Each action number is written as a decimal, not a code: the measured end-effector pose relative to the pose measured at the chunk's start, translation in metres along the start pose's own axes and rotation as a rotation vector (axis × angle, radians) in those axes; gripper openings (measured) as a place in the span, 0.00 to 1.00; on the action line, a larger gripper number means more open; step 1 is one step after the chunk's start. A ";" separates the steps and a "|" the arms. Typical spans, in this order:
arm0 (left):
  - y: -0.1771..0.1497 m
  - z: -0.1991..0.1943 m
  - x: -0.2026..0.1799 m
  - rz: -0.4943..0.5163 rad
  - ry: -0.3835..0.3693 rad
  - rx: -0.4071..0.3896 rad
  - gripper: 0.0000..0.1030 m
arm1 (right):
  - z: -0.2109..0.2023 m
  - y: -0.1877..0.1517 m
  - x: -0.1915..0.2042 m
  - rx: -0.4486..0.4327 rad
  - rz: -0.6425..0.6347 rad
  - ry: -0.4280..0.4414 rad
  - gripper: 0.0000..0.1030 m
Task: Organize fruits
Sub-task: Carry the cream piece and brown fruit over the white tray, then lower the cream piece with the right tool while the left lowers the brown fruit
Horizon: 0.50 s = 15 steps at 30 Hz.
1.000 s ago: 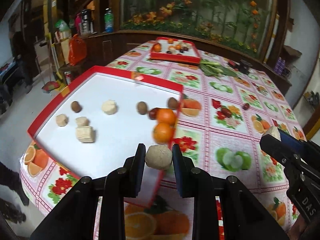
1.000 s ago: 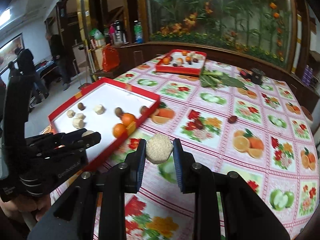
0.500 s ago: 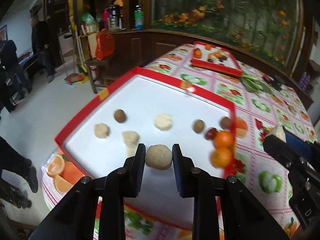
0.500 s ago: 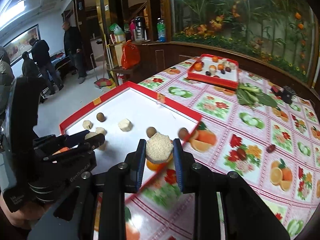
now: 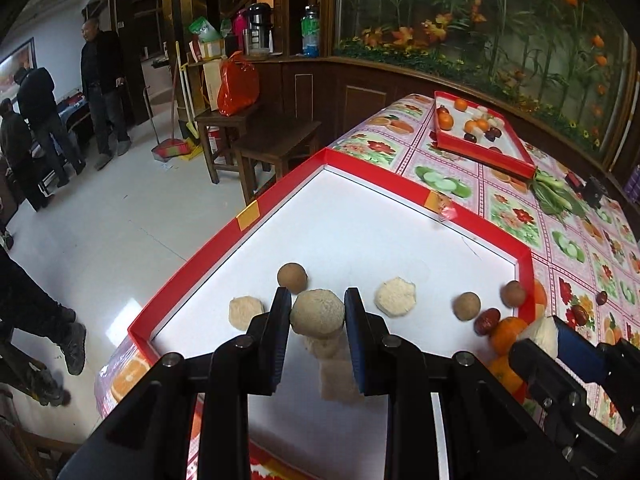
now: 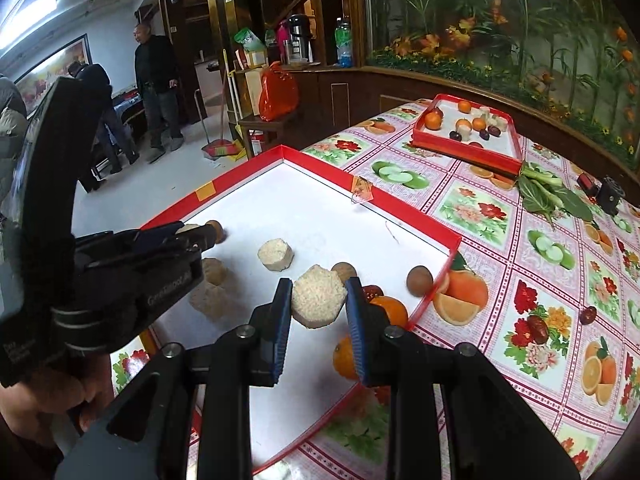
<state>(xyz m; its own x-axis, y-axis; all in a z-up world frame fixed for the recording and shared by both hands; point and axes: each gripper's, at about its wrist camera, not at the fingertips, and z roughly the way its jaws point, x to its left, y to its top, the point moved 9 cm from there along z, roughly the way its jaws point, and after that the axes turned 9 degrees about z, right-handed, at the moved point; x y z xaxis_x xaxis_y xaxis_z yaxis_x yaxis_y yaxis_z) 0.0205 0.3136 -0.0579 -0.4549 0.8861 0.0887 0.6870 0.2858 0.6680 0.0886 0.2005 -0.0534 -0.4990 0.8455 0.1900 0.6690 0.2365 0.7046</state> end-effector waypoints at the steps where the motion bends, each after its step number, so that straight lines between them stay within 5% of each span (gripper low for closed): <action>1: 0.000 0.001 0.002 0.000 0.002 0.001 0.25 | 0.002 0.001 0.000 0.002 0.000 0.001 0.28; 15: 0.005 0.014 0.006 0.007 0.011 0.028 0.25 | 0.015 0.002 0.008 0.017 -0.003 0.011 0.28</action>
<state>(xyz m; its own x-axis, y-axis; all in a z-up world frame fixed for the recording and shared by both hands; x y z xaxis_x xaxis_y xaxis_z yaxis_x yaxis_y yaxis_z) 0.0293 0.3259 -0.0645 -0.4566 0.8839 0.1017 0.7054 0.2900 0.6468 0.0943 0.2146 -0.0609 -0.5070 0.8396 0.1949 0.6767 0.2477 0.6933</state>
